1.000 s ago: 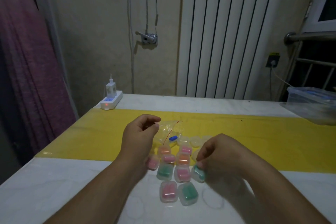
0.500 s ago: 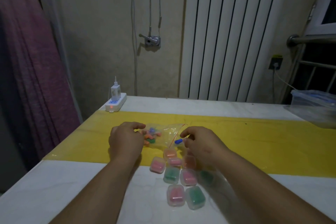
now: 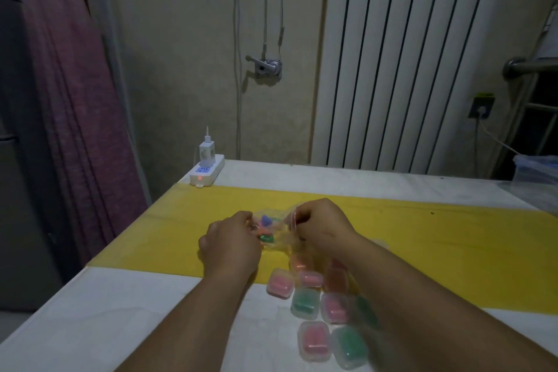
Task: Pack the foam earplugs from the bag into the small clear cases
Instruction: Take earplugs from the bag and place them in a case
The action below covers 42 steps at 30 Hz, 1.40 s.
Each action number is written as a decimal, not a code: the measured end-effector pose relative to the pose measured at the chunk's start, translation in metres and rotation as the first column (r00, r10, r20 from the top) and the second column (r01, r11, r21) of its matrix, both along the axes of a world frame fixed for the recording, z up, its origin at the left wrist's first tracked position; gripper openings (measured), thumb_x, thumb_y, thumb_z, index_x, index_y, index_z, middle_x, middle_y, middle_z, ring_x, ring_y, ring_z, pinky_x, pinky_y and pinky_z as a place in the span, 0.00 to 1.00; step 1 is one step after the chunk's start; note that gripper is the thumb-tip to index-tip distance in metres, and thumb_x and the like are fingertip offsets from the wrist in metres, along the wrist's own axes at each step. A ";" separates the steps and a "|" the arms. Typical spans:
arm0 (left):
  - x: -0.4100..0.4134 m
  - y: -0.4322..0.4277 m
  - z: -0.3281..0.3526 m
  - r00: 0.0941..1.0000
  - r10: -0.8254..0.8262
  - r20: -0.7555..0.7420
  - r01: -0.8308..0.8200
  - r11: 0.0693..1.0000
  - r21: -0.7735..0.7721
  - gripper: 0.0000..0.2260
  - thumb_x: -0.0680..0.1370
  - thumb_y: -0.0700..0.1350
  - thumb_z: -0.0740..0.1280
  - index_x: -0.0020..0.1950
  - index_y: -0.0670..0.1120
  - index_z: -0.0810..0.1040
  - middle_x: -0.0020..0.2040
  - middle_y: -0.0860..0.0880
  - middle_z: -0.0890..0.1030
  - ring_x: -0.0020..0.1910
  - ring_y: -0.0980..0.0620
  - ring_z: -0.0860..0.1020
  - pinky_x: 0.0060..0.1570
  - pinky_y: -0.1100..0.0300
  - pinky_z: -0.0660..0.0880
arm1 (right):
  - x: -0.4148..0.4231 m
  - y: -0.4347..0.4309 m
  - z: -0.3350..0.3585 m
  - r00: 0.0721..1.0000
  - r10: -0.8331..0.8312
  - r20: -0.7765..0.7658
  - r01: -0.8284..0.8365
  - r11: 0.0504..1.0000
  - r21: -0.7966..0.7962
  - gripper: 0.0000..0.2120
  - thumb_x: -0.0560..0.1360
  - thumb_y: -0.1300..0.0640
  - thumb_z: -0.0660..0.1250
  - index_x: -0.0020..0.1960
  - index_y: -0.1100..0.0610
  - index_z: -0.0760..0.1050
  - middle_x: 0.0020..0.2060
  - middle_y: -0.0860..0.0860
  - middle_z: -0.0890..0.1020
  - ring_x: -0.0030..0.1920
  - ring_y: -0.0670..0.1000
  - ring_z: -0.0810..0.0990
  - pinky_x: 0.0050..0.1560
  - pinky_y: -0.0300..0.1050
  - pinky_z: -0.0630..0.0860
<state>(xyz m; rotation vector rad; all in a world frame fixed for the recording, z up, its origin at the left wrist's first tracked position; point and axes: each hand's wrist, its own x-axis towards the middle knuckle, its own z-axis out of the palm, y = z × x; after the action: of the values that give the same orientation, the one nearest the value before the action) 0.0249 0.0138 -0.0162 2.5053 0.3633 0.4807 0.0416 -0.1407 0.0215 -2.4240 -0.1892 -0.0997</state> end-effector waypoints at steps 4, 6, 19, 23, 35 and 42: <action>0.000 -0.001 -0.001 1.000 0.002 0.015 -0.002 1.000 -0.004 0.15 0.79 0.46 0.62 0.64 0.57 0.74 0.57 0.52 0.81 0.59 0.47 0.73 0.53 0.53 0.66 | 0.010 0.014 -0.003 0.999 0.022 -0.036 -0.024 0.997 -0.069 0.16 0.69 0.69 0.63 0.30 0.51 0.77 0.36 0.50 0.82 0.40 0.50 0.79 0.37 0.38 0.73; 0.000 -0.001 -0.001 0.999 0.006 0.037 -0.005 1.000 -0.017 0.13 0.79 0.45 0.64 0.62 0.57 0.74 0.55 0.52 0.81 0.57 0.48 0.74 0.51 0.54 0.66 | 0.014 0.020 -0.006 0.999 -0.008 -0.051 0.002 0.994 -0.111 0.13 0.71 0.64 0.65 0.31 0.52 0.77 0.38 0.52 0.82 0.42 0.52 0.80 0.40 0.40 0.74; 0.001 0.000 -0.005 0.996 -0.020 0.085 0.021 1.000 -0.017 0.04 0.78 0.47 0.64 0.49 0.56 0.76 0.52 0.55 0.79 0.55 0.50 0.73 0.51 0.53 0.68 | 0.033 0.023 -0.020 0.995 -0.090 -0.048 0.086 0.993 -0.087 0.10 0.74 0.61 0.67 0.35 0.52 0.76 0.42 0.54 0.83 0.46 0.55 0.81 0.42 0.41 0.73; 0.000 -0.001 -0.004 0.994 -0.017 0.104 0.022 0.999 -0.045 0.08 0.78 0.45 0.65 0.41 0.57 0.72 0.49 0.57 0.79 0.53 0.51 0.74 0.51 0.53 0.68 | 0.035 0.026 -0.021 0.992 -0.123 -0.029 0.119 0.986 -0.113 0.04 0.73 0.59 0.67 0.43 0.56 0.81 0.42 0.55 0.84 0.46 0.56 0.82 0.44 0.43 0.78; 0.000 0.000 -0.004 0.997 -0.006 0.082 0.008 1.000 -0.025 0.07 0.79 0.48 0.64 0.42 0.58 0.74 0.50 0.56 0.80 0.53 0.51 0.74 0.51 0.54 0.68 | 0.035 0.023 -0.015 0.999 -0.015 -0.045 0.018 0.998 0.066 0.10 0.73 0.66 0.62 0.47 0.60 0.82 0.44 0.55 0.83 0.49 0.56 0.81 0.51 0.49 0.79; 0.001 -0.001 -0.005 0.998 -0.014 0.063 0.013 1.000 0.017 0.07 0.79 0.48 0.64 0.53 0.56 0.80 0.52 0.55 0.81 0.54 0.51 0.75 0.51 0.54 0.68 | 0.035 0.027 -0.020 0.994 0.082 -0.072 -0.084 0.996 -0.029 0.05 0.72 0.59 0.70 0.39 0.56 0.82 0.40 0.54 0.84 0.46 0.56 0.83 0.51 0.48 0.80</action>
<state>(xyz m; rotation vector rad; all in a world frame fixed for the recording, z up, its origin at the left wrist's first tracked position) 0.0262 0.0130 -0.0210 2.5005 0.3186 0.5584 0.0763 -0.1132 0.0020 -2.4433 -0.2615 0.0265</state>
